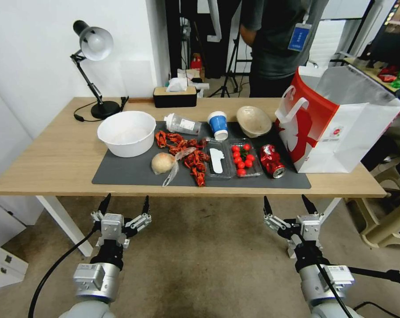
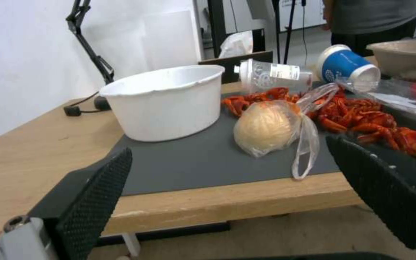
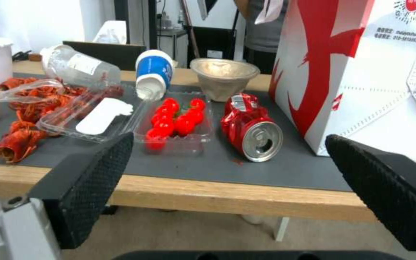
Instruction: Pick up the trash from the table and place it into the takeout bag.
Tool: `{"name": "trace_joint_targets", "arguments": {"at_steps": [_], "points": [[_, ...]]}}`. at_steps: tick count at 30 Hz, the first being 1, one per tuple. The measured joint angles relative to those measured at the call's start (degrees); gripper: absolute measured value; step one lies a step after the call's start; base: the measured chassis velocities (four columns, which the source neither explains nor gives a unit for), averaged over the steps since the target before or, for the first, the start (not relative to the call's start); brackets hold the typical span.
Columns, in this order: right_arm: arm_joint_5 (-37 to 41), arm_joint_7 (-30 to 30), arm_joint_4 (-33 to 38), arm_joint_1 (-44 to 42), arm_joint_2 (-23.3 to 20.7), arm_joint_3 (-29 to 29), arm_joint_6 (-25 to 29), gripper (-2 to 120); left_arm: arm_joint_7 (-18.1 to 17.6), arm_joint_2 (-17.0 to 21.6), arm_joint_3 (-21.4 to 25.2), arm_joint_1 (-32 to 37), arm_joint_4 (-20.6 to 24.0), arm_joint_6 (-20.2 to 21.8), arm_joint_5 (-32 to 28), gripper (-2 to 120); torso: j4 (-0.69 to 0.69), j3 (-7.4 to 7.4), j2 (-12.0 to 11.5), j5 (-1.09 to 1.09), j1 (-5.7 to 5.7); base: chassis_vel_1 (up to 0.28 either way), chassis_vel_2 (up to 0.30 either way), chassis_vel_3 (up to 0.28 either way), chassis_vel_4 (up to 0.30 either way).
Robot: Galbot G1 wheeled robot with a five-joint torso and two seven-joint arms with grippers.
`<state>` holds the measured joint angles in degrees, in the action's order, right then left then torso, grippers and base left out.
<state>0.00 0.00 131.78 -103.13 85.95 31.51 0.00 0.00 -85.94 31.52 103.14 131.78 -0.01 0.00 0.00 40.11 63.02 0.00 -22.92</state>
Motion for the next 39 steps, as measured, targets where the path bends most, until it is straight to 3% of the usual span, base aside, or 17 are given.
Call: {"name": "trace_joint_targets", "arguments": {"at_steps": [28,31,33,34,39], "points": [[0.3,-0.2,-0.1,0.4,0.0,-0.1,0.0,100,0.0,0.0,0.0,-0.1,0.0,0.0,-0.1,100,0.0,0.0,0.0,0.0,0.0,0.0,0.0,0.0,0.0],[5.2,-3.1,-3.5,4.7,-0.7,-2.1,0.0,100,0.5,-0.3,1.1,-2.3,-0.9,0.8,-2.8,100,0.0,0.0,0.0,0.01,0.02,0.0,0.0,0.0,0.0],[8.4,-5.2,-5.4,7.7,-1.1,-2.9,0.5,100,1.4,-1.0,3.4,-6.8,-2.6,2.4,-7.9,100,0.05,0.01,0.0,0.02,0.01,0.0,0.0,0.0,0.0],[9.4,-6.0,-5.5,8.1,-1.3,-2.3,1.3,100,1.9,-1.3,4.4,-8.9,-3.6,3.0,-10.4,100,-0.02,0.02,0.0,-0.03,-0.02,0.0,0.0,0.0,0.0],[10.1,-6.2,-5.1,8.4,-1.7,-0.6,1.6,100,2.8,-1.3,4.1,-9.9,-4.7,3.1,-11.8,100,-0.02,0.01,0.0,0.0,0.01,0.0,0.0,0.0,0.0]]}}
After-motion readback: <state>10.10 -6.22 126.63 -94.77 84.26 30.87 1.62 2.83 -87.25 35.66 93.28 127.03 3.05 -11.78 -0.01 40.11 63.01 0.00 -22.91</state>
